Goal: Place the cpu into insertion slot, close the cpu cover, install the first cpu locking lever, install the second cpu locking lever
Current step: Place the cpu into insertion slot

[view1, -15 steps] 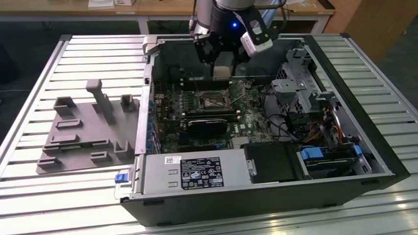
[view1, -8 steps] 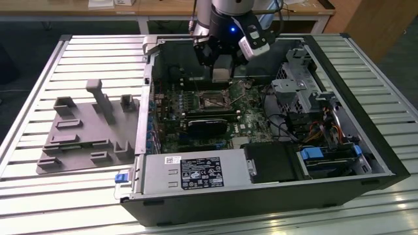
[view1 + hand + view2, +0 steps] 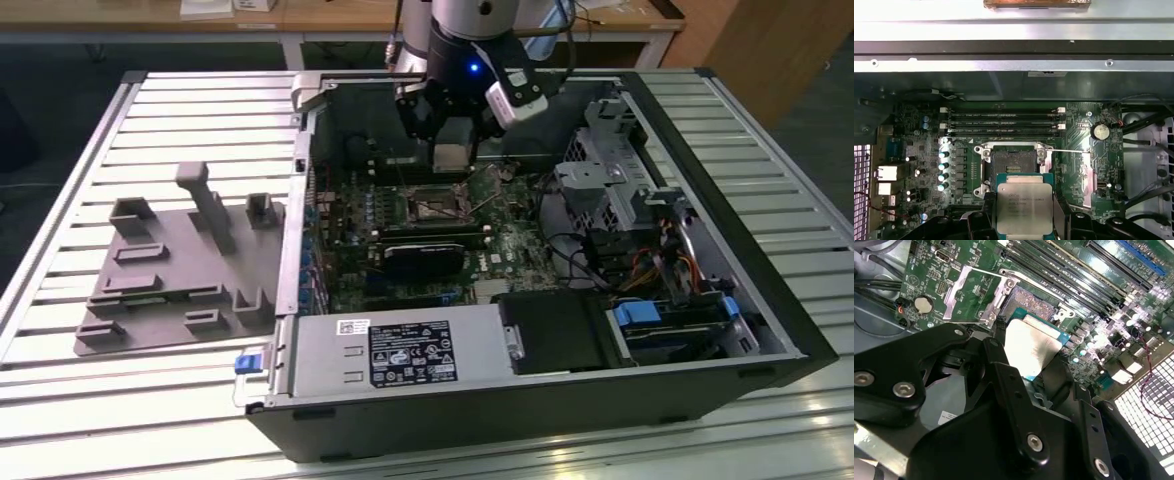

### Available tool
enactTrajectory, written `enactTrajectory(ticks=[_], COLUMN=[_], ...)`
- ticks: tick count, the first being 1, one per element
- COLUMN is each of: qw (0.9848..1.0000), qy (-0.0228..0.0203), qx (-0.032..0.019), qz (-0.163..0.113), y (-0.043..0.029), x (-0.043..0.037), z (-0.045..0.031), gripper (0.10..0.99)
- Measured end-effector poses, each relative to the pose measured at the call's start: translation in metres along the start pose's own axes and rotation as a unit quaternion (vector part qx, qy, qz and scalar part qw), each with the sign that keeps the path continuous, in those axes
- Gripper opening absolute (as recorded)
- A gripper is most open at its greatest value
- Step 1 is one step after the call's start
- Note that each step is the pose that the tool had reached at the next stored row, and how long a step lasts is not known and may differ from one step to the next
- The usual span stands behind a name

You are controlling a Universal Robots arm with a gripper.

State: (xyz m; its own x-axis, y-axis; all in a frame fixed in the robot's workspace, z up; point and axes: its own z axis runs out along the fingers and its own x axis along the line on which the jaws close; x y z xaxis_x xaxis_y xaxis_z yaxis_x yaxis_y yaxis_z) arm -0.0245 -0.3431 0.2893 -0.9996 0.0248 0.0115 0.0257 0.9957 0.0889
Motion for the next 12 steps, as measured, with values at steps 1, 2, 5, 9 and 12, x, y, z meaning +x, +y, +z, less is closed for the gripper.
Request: enactTrajectory(ticks=[1, 2, 5, 9, 12], qw=[1.0000, 1.0000, 0.9993, 0.9973, 0.9950], qy=[-0.0001, -0.0008, -0.0033, -0.0065, -0.0089], qx=[0.0000, -0.0002, -0.0005, -0.0009, -0.0012], qz=[0.001, 0.009, 0.037, 0.073, 0.099], y=[0.0000, 0.0000, -0.0001, -0.0001, -0.0002], x=[0.0000, 0.0000, 0.0000, 0.0000, -0.0001], z=[0.0000, 0.0003, 0.0008, 0.0016, 0.0021], gripper=[0.537, 0.537, 0.537, 0.537, 0.537])
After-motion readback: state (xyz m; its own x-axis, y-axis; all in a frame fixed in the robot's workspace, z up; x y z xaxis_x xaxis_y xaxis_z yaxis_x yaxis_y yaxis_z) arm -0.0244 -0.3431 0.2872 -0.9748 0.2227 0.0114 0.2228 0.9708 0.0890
